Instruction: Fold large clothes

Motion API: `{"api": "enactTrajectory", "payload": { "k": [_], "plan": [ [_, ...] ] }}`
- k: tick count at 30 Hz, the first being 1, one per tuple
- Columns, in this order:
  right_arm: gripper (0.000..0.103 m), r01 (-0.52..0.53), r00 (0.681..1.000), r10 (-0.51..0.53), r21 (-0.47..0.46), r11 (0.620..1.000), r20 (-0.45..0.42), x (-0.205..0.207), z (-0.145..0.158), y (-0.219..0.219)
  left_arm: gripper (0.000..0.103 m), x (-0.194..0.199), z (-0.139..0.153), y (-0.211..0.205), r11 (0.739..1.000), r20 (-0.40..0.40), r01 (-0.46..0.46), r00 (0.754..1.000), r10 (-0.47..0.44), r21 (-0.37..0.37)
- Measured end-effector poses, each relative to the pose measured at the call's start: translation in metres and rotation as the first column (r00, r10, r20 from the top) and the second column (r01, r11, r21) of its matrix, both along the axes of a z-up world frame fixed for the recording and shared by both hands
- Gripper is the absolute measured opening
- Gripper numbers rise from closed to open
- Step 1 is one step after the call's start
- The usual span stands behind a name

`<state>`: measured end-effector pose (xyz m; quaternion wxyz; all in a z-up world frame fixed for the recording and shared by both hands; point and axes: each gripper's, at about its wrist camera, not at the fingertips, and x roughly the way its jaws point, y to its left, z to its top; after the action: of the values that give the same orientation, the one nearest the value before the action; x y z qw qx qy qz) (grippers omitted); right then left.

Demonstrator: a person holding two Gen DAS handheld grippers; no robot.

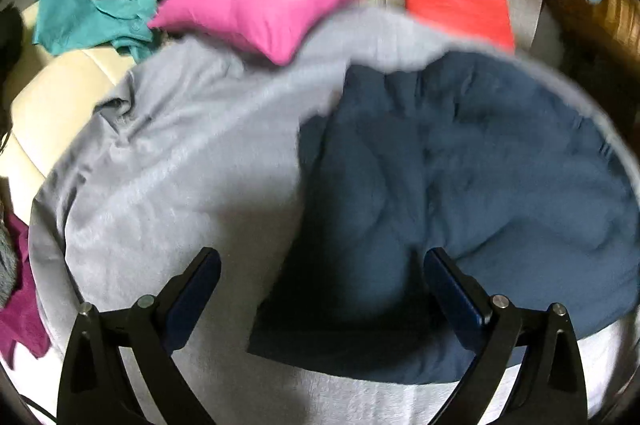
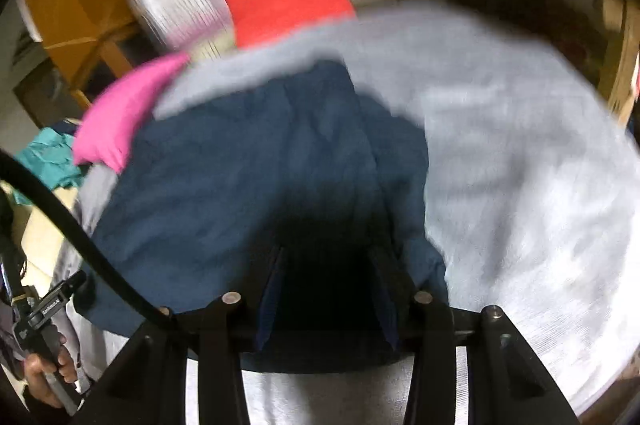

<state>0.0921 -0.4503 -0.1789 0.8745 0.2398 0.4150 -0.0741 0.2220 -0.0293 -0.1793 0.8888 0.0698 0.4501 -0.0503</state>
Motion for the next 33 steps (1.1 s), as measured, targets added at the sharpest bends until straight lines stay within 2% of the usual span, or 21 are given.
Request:
{"api": "enactTrajectory", "payload": {
  "k": [1, 2, 3, 6, 9, 11, 13, 14, 16, 18, 22, 24, 26, 29, 33],
  "plan": [
    [0.047, 0.006, 1.000, -0.006, 0.003, 1.000, -0.006, 0.002, -0.002, 0.000, 0.102, 0.005, -0.012, -0.004, 1.000, -0.059, 0.016, 0.998, -0.016, 0.000],
    [0.048, 0.007, 1.000, -0.007, -0.008, 1.000, -0.001, 0.003, 0.001, 0.001, 0.102, 0.008, -0.014, -0.003, 1.000, -0.065, 0.008, 0.998, -0.009, -0.019],
    [0.048, 0.004, 1.000, -0.004, -0.031, 1.000, 0.012, 0.002, 0.006, 0.004, 0.102, 0.008, -0.009, -0.003, 0.999, -0.053, -0.005, 0.999, 0.003, -0.035],
    [0.048, -0.027, 0.997, 0.031, -0.064, 0.998, 0.070, -0.002, 0.018, 0.018, 0.102, -0.003, 0.010, -0.014, 0.998, 0.038, 0.060, 0.998, -0.058, -0.032],
    [0.048, -0.126, 0.978, 0.138, -0.083, 0.989, 0.155, -0.001, 0.034, 0.046, 0.102, -0.019, 0.026, -0.027, 0.993, 0.121, 0.115, 0.987, -0.110, -0.040],
    [0.048, -0.209, 0.958, 0.229, -0.127, 0.970, 0.174, 0.002, 0.039, 0.071, 0.102, -0.026, 0.025, -0.039, 0.985, 0.132, 0.163, 0.979, -0.155, -0.051],
    [0.049, -0.293, 0.940, 0.305, -0.099, 0.951, 0.155, 0.010, 0.033, 0.092, 0.102, -0.023, 0.013, -0.055, 0.980, 0.088, 0.199, 0.977, -0.196, -0.019],
    [0.053, -0.320, 0.936, 0.327, -0.073, 0.945, 0.129, 0.015, 0.026, 0.098, 0.102, -0.020, 0.002, -0.065, 0.977, 0.058, 0.212, 0.975, -0.213, 0.024],
    [0.056, -0.366, 0.930, 0.368, -0.052, 0.929, 0.024, 0.030, 0.004, 0.110, 0.103, -0.023, -0.010, -0.074, 0.973, 0.053, 0.218, 0.974, -0.222, 0.082],
    [0.058, -0.367, 0.930, 0.368, -0.105, 0.924, -0.007, 0.034, 0.001, 0.118, 0.103, -0.020, -0.009, -0.075, 0.975, 0.044, 0.210, 0.976, -0.214, 0.078],
    [0.057, -0.347, 0.934, 0.350, -0.059, 0.936, 0.066, 0.029, 0.012, 0.108, 0.103, -0.028, 0.002, -0.066, 0.981, 0.068, 0.194, 0.979, -0.194, -0.001],
    [0.057, -0.329, 0.937, 0.337, -0.086, 0.940, 0.091, 0.030, 0.019, 0.106, 0.103, -0.030, 0.004, -0.069, 0.980, 0.090, 0.197, 0.976, -0.197, 0.010],
    [0.058, -0.284, 0.952, 0.294, -0.114, 0.952, 0.079, 0.028, 0.020, 0.107, 0.103, -0.031, -0.002, -0.077, 0.978, 0.086, 0.200, 0.975, -0.205, 0.060],
    [0.056, -0.226, 0.974, 0.227, -0.056, 0.973, 0.013, 0.036, 0.006, 0.097, 0.103, -0.029, -0.014, -0.085, 0.978, 0.081, 0.189, 0.977, -0.196, 0.084],
    [0.059, -0.232, 0.972, 0.233, -0.040, 0.972, 0.015, 0.033, 0.006, 0.096, 0.103, -0.030, -0.019, -0.082, 0.980, 0.087, 0.187, 0.977, -0.193, 0.073]
  ]
}}
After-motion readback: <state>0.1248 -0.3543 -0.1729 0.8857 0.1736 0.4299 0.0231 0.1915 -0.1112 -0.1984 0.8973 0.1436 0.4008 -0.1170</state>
